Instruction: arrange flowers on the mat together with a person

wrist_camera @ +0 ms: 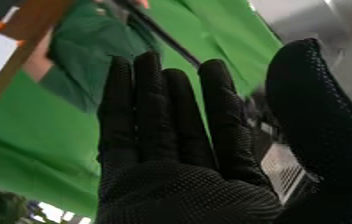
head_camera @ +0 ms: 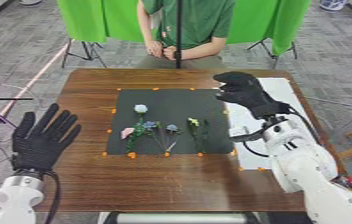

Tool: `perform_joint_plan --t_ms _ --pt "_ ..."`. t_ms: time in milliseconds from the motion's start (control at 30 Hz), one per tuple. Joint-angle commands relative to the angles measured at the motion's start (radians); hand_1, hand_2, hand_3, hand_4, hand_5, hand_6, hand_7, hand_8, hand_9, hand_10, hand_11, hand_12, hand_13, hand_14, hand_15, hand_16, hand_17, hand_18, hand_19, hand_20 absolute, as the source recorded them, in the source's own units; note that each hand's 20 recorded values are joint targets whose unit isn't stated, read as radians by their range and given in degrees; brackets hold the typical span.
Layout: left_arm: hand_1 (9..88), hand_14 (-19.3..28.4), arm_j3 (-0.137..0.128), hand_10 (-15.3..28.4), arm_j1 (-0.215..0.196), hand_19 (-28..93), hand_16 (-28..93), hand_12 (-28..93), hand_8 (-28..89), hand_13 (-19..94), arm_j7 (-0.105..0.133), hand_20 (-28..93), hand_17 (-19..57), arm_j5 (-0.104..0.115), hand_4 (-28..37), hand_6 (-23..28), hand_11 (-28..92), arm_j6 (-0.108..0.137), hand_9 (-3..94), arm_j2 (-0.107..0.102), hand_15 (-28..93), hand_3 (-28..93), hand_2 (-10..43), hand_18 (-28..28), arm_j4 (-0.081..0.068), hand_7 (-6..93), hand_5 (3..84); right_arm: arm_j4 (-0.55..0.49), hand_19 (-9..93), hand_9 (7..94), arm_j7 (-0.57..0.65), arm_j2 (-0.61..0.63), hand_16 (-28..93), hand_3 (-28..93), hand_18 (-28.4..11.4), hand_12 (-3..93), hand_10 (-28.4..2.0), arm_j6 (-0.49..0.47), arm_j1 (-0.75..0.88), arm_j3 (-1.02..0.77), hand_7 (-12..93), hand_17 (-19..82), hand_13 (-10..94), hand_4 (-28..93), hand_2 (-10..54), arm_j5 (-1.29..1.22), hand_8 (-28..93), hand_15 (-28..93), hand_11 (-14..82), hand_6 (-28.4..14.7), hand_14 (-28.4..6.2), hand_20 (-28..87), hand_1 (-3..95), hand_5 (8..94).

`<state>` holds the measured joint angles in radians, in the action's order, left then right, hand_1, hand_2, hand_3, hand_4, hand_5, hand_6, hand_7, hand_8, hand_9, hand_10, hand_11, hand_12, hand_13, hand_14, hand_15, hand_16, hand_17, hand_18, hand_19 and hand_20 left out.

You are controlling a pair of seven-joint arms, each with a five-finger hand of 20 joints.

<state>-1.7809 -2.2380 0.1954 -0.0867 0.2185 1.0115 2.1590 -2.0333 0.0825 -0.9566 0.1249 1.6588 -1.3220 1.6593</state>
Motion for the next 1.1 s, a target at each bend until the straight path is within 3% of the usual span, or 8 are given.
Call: perform_joint_plan --t_ms 33,133,233,433,533,667,933,1100 --pt "24.7 15.0 -0.026 15.7 -0.022 34 -8 7 -9 27 0.021 14 -5.6 -0.009 -28.3 10.6 18 -0.016 36.6 0.012 29 69 12.3 14.5 0.010 4.9 40.7 -0.059 42 41.5 0.074 0.009 12 81 -13.0 13.1 -14.5 -0.053 0.170 -0.160 23 20 37 -28 -0.7 -0.111 -16 25 8.9 -3.0 -10.3 13 33.4 44.9" --pt "24.7 14.8 -0.040 15.6 -0.025 34 -8 7 -8 27 0.034 14 -5.6 -0.014 -28.3 9.4 18 -0.016 36.4 0.014 29 70 12.0 14.5 0.016 5.1 40.4 -0.069 38 40.3 0.072 -0.009 11 81 -13.0 12.8 -14.7 -0.082 0.243 -0.259 21 19 35 -28 1.6 -0.234 -15 22 8.7 -3.4 -10.7 12 31.1 44.4" --pt "25.0 14.7 -0.058 15.4 -0.035 34 -7 7 -8 27 0.041 14 -5.6 -0.020 -28.3 8.0 18 -0.018 36.3 0.016 29 69 12.0 14.5 0.022 6.0 40.0 -0.083 37 39.5 0.094 -0.012 11 81 -13.2 12.5 -14.6 -0.018 0.309 -0.325 20 19 33 -28 3.6 -0.253 -15 21 8.7 -3.6 -11.2 12 29.5 44.2" --pt "25.0 14.3 -0.093 15.0 -0.062 33 -7 7 -8 27 0.048 14 -5.5 -0.035 -28.3 7.9 18 -0.026 36.5 0.021 28 70 11.9 14.5 0.031 6.2 40.0 -0.095 36 39.5 0.066 -0.036 11 81 -13.6 12.3 -14.4 0.008 0.408 -0.448 20 18 32 -27 3.9 -0.323 -14 21 8.7 -3.2 -11.6 12 28.7 44.6" --pt "25.1 13.0 -0.096 14.2 -0.069 33 -7 7 -8 24 0.055 14 -5.5 -0.032 -28.3 7.2 17 0.024 33.2 0.020 27 70 11.7 14.4 0.039 6.3 39.4 -0.099 36 39.5 0.059 -0.047 11 81 -13.8 12.3 -13.9 0.040 0.421 -0.467 19 17 32 -27 3.8 -0.364 -14 20 8.5 -3.1 -11.6 12 28.4 44.6" --pt "25.9 10.0 -0.110 12.3 -0.079 32 -8 7 -9 17 0.055 14 -5.6 -0.028 -28.3 6.2 16 0.007 25.3 0.022 22 70 10.9 13.9 0.038 6.6 37.7 -0.102 35 39.7 0.048 -0.048 12 81 -13.8 12.4 -13.7 0.040 0.424 -0.472 19 17 33 -27 3.8 -0.405 -14 20 8.4 -2.9 -11.4 13 28.3 44.6" --pt "26.0 12.0 -0.107 13.6 -0.082 32 -7 6 -9 21 0.069 14 -5.5 -0.020 -28.3 6.2 18 -0.010 29.2 0.032 23 69 11.1 13.9 0.040 7.2 38.1 -0.110 35 39.6 0.055 -0.042 12 81 -14.0 12.6 -13.9 0.021 0.410 -0.464 19 17 33 -27 4.1 -0.432 -14 19 8.1 -2.8 -11.3 14 28.1 44.6" --pt "26.0 12.4 -0.092 13.7 -0.065 32 -7 6 -9 22 0.061 14 -5.5 -0.006 -28.3 6.3 18 -0.019 30.2 0.028 24 69 11.2 14.0 0.029 7.4 38.5 -0.114 35 39.8 0.044 -0.049 13 82 -14.1 12.8 -13.8 0.012 0.412 -0.458 20 17 33 -27 4.7 -0.426 -14 19 8.1 -2.6 -11.3 14 28.0 45.0"
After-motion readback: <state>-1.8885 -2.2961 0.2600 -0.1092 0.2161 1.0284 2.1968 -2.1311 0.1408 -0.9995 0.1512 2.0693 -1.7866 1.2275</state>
